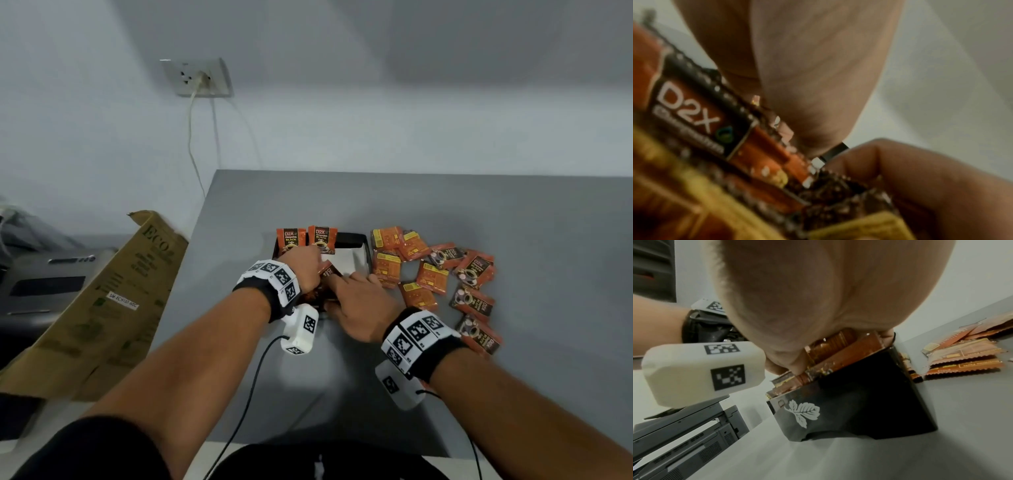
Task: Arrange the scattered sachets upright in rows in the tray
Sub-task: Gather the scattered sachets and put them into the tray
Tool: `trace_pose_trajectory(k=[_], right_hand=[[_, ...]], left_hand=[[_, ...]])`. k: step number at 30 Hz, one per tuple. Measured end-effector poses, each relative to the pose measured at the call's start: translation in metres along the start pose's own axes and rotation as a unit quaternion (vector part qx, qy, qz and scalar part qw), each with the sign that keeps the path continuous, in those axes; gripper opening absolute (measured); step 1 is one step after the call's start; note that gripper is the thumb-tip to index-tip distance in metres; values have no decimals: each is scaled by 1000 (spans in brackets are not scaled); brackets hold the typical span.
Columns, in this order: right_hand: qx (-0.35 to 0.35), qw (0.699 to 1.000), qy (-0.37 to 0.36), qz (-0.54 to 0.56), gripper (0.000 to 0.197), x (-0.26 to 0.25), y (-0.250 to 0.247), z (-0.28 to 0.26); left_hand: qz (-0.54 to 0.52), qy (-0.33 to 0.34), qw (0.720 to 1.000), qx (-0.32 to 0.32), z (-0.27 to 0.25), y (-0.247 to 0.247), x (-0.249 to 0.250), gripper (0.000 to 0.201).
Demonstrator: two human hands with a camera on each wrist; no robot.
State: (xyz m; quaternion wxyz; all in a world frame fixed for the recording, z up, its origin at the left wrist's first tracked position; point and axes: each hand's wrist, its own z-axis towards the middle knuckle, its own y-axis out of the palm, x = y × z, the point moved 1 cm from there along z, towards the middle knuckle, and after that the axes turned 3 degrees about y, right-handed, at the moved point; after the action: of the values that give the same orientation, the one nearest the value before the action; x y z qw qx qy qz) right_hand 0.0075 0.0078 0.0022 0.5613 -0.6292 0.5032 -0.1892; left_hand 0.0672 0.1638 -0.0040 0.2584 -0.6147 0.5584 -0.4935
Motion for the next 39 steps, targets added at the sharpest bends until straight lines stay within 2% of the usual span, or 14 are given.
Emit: trace_pose_trajectory(k=[3, 6, 9, 12, 15, 18, 22, 25, 27, 33, 39], right_hand=[[13, 1000, 7, 25, 24, 3, -4, -5], [36, 999, 4, 25, 18, 7, -7, -4], [59, 998, -3, 4, 25, 10, -6, 2], [68, 997, -1, 22, 30, 8, 0, 5], [97, 994, 5, 52, 38, 8, 10, 5], [107, 994, 2, 23, 50, 11, 14, 1], [126, 992, -6, -20, 61, 12, 20, -8], [117, 993, -2, -33, 80, 12, 27, -12], [113, 993, 2, -19, 84, 12, 27, -11], [83, 995, -16, -45, 75, 14, 30, -10], [66, 995, -22, -70, 82, 10, 29, -8]], left_hand=[[0, 3, 1000, -8, 1, -1, 0, 17], [-45, 10, 998, 30, -6, -8, 0, 13], [-48, 45, 996, 68, -16, -9, -7, 11], [8, 81, 995, 53, -26, -4, -14, 7], [1, 124, 992, 28, -36, -2, -12, 12], [-22, 129, 991, -2, -45, -4, -13, 26], [2, 122, 991, -47, -55, 3, -21, 63], [66, 135, 988, -27, -59, 11, -24, 84], [112, 143, 983, -5, -57, 16, -22, 82], [176, 145, 973, 39, -55, 26, -25, 72], [177, 138, 972, 67, -63, 38, -21, 74]])
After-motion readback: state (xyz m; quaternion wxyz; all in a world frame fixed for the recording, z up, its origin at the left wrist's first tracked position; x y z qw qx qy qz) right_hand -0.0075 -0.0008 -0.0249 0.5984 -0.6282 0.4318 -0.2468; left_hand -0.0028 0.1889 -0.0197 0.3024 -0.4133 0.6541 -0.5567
